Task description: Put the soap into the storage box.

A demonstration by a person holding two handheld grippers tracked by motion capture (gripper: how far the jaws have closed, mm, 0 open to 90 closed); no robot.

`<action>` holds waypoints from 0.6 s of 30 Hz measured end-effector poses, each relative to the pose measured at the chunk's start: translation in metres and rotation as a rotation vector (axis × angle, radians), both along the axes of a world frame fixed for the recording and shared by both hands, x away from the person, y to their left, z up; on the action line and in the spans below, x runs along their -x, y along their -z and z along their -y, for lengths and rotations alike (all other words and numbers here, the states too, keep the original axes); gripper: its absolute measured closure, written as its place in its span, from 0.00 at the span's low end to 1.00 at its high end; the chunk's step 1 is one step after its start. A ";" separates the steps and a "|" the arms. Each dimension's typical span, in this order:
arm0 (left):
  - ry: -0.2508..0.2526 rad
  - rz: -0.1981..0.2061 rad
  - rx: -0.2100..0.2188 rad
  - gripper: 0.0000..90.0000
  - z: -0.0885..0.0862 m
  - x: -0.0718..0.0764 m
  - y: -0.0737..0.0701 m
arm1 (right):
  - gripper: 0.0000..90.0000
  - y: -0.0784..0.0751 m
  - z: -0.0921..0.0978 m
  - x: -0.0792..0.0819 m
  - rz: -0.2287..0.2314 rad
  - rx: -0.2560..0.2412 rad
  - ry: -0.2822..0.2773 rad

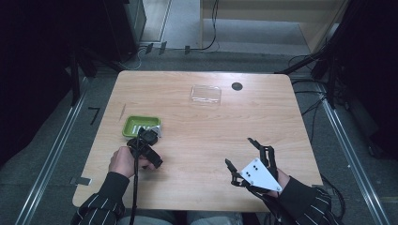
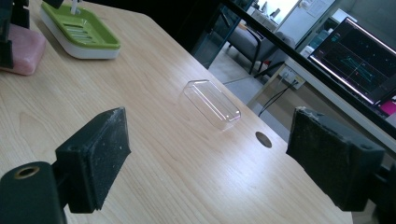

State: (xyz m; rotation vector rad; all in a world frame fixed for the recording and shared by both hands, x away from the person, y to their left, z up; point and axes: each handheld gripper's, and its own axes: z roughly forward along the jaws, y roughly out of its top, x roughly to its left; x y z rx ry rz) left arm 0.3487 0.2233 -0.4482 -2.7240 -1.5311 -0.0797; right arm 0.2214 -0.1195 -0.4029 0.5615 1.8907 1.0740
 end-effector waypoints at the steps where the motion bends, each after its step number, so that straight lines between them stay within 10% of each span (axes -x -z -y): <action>1: -0.001 0.001 0.001 0.13 0.000 0.000 0.000 | 0.15 0.000 0.000 0.000 0.000 0.000 0.000; 18: 0.001 0.001 0.005 0.14 0.000 -0.001 0.004 | 0.15 0.000 -0.001 0.000 -0.002 0.002 0.000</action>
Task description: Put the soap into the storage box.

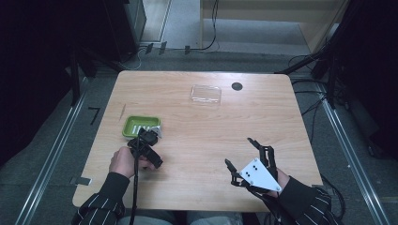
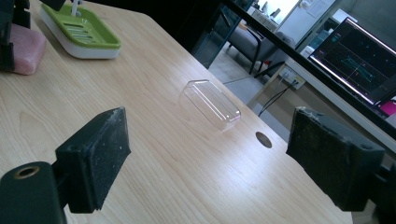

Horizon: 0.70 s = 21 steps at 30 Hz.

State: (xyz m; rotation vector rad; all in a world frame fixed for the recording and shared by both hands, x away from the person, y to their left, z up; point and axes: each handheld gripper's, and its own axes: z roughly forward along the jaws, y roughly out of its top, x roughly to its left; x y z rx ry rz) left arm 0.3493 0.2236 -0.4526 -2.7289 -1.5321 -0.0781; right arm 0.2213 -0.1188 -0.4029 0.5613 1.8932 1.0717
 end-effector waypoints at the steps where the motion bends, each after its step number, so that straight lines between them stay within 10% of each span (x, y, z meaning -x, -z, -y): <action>1: -0.002 -0.001 0.001 0.14 0.000 0.000 0.001 | 0.15 0.000 0.000 0.000 0.000 0.000 0.001; 21: 0.010 -0.003 0.006 0.15 0.000 0.000 0.005 | 0.15 0.000 0.000 0.000 0.000 0.001 0.001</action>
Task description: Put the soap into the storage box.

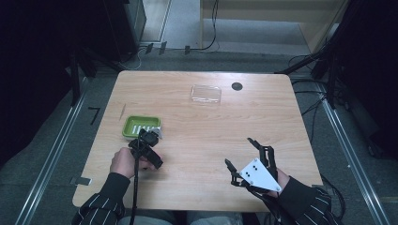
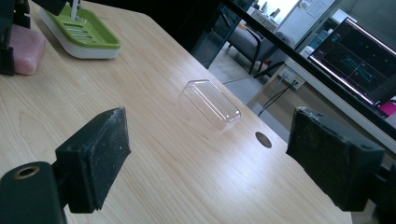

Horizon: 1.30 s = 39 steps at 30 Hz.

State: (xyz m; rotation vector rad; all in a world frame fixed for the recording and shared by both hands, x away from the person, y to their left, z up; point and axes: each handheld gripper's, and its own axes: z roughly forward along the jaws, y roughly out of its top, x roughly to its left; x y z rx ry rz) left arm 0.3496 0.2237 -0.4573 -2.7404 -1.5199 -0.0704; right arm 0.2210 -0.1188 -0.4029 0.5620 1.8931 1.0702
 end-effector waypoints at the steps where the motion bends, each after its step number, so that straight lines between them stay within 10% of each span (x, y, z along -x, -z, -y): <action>1: 0.002 0.000 0.001 0.15 0.000 0.000 0.000 | 0.15 0.000 0.000 0.000 0.001 0.000 0.000; 39: -0.005 -0.006 0.022 0.15 -0.015 0.001 -0.024 | 0.15 0.000 0.000 0.000 0.003 -0.004 0.003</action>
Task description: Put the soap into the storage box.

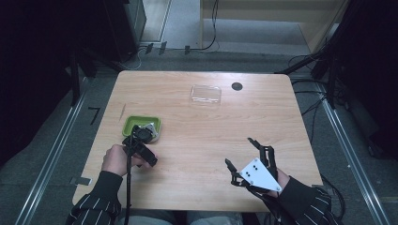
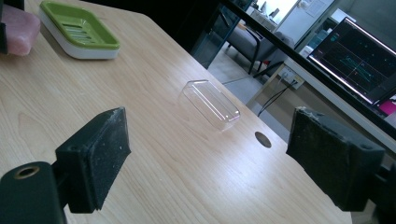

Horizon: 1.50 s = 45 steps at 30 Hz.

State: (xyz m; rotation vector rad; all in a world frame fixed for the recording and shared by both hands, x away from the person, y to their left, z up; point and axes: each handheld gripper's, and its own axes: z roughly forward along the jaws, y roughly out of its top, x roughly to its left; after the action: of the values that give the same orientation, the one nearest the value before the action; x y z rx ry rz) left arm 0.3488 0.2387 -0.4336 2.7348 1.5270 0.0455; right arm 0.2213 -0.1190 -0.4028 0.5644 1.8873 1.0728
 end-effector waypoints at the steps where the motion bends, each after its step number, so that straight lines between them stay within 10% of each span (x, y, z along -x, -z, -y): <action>1: -0.001 0.002 0.000 0.15 -0.001 0.000 -0.001 | 0.15 0.000 0.000 0.000 -0.001 0.001 0.000; 45: -0.033 0.056 0.021 0.15 -0.012 -0.023 -0.040 | 0.15 0.000 0.000 0.000 -0.002 -0.002 -0.001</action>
State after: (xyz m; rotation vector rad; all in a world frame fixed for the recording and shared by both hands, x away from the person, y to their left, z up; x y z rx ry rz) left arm 0.3715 0.2505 -0.3937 2.6683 1.5488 0.1049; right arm 0.2214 -0.1195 -0.4030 0.5664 1.8884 1.0751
